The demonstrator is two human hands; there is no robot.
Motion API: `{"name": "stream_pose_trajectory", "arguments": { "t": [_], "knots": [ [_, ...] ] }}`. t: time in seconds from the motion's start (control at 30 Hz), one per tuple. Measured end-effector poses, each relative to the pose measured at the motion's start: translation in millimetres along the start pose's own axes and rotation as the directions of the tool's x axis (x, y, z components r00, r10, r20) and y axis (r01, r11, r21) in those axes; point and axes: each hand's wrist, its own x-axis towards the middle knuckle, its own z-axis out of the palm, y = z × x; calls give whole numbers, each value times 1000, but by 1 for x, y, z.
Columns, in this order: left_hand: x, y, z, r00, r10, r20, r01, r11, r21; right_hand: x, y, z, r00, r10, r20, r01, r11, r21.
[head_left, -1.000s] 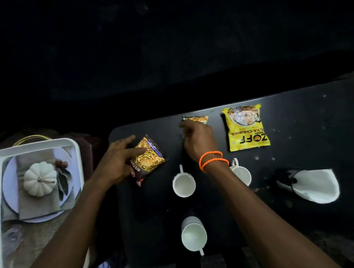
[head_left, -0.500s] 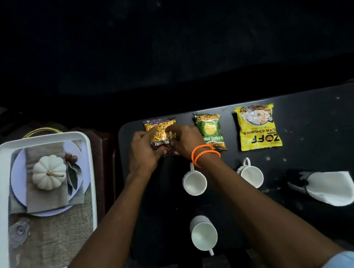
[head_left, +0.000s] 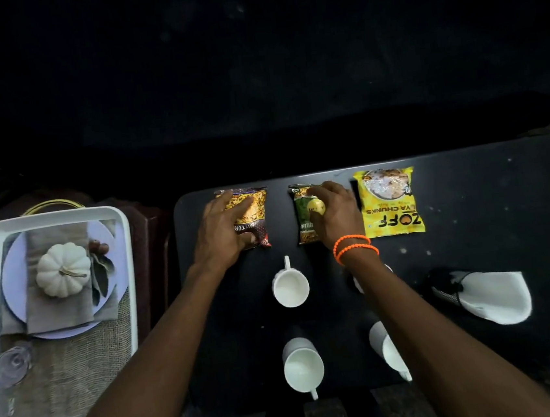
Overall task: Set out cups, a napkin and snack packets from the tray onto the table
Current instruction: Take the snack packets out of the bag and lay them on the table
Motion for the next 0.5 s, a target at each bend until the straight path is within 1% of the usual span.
{"name": "stream_pose_trajectory", "arguments": {
  "t": [0.07, 0.1, 0.13, 0.2, 0.27, 0.33, 0.4, 0.5],
  "knots": [
    [1, 3, -7, 999, -23, 24, 22, 1000, 19, 1, 6, -11, 996, 5, -86, 1, 997, 76],
    [1, 5, -11, 999, -45, 15, 45, 999, 12, 2, 13, -19, 990, 23, -140, -12, 997, 82],
    [2, 7, -14, 998, -62, -14, 61, 998, -16, 4, 24, -26, 981, 45, -189, -35, 998, 55],
    [4, 9, -16, 997, -52, -62, 48, 997, -63, 8, 48, -39, 964, 104, -245, -124, 990, -67],
    [6, 9, -12, 999, -24, -42, 22, 999, -46, 10, 72, -47, 963, 144, -229, -180, 973, -143],
    [5, 10, -4, 1000, -23, -4, 23, 1000, 8, 9, 89, -46, 982, 122, -146, -149, 971, -189],
    [3, 10, 2, 999, -30, -15, 30, 999, 23, 9, 100, -41, 991, 101, -92, -119, 968, -221],
    [2, 13, 8, 998, -33, -51, 36, 998, 57, 8, 105, -39, 989, 89, -114, -113, 969, -219]
  ]
}}
